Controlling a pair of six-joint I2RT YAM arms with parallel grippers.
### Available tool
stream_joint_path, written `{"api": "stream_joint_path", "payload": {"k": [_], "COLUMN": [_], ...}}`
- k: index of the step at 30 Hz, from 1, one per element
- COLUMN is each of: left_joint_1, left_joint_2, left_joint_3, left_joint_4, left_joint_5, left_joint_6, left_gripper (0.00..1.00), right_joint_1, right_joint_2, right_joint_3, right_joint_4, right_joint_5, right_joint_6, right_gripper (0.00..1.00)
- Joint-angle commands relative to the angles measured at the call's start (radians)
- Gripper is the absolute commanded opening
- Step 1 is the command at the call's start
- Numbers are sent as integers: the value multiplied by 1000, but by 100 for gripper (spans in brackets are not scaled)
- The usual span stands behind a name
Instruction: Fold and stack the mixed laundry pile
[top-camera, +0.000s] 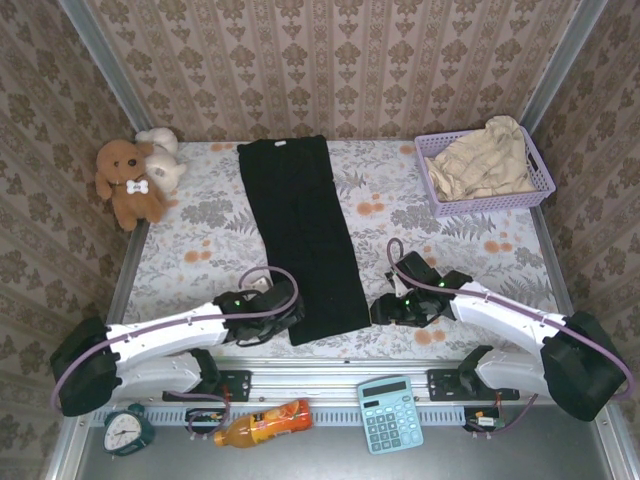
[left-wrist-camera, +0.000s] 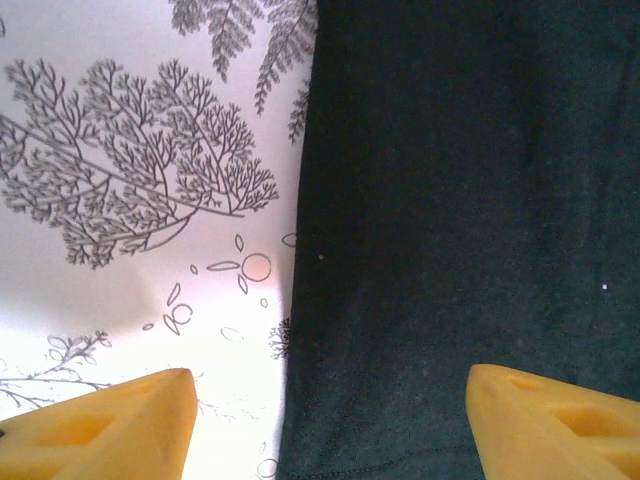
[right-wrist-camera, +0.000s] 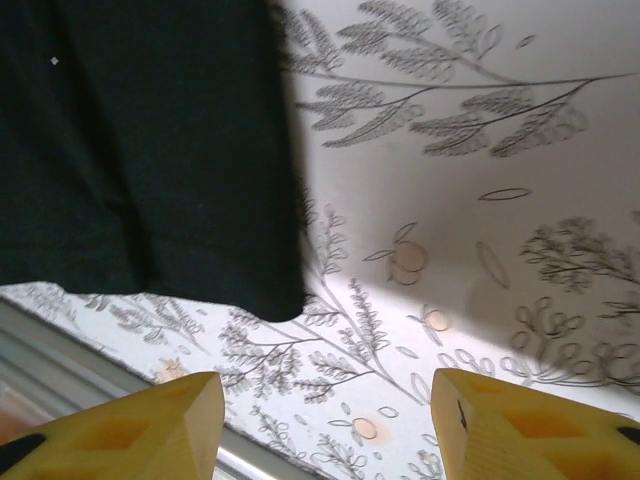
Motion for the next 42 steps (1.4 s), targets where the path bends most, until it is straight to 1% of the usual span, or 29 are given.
{"api": "stream_joint_path", "payload": {"k": [1, 4, 5, 7, 9, 14, 16, 18, 20, 27, 29, 32, 34, 35, 36, 37, 40, 42], "left_joint_1": [-63, -118, -131, -147, -164, -182, -186, -189, -192, -193, -193, -193, -193, -193, -193, -192, -189, -187], "left_joint_2": [37, 69, 85, 117, 146, 195, 208, 213, 215, 238, 229, 204, 185, 172, 159, 148, 92, 28], "left_joint_3": [44, 56, 59, 66, 75, 86, 78, 61, 48, 21, 2, -20, -36, -47, -59, -71, -106, -132], "left_joint_4": [-68, -86, -81, -74, -63, -10, 16, 52, 91, 122, 130, 130, 135, 144, 158, 166, 156, 125], "left_joint_5": [-123, -144, -138, -127, -123, -104, -94, -89, -91, -37, -28, -21, -29, -35, -40, -43, -51, -63], "left_joint_6": [-203, -285, -305, -327, -345, -358, -364, -372, -374, -365, -368, -368, -369, -372, -372, -374, -375, -375], "left_gripper": [72, 70, 70, 70, 69, 65, 60, 57, 51, 49, 44, 31, 20, 13, 3, 0, 0, 0], "right_joint_1": [-3, -3, -3, -1, 0, 21, 34, 49, 63, 73, 74, 77, 80, 85, 91, 96, 126, 156], "right_joint_2": [18, 54, 75, 113, 148, 191, 204, 207, 228, 289, 301, 316, 320, 319, 319, 318, 302, 273], "right_joint_3": [-4, 13, 16, 9, 4, 10, 12, 14, 20, 38, 40, 46, 51, 53, 54, 56, 55, 42], "right_joint_4": [80, 104, 118, 159, 187, 224, 231, 242, 248, 247, 246, 244, 238, 234, 230, 224, 197, 176], "right_joint_5": [-80, -77, -82, -94, -90, -87, -83, -79, -72, -41, -36, -25, -20, -11, -5, 1, 29, 46], "right_joint_6": [1, 9, 13, 28, 39, 47, 52, 62, 69, 79, 82, 88, 93, 97, 100, 103, 122, 154], "right_gripper": [54, 51, 48, 43, 42, 40, 39, 37, 36, 28, 26, 21, 15, 12, 5, 0, 0, 0]}}
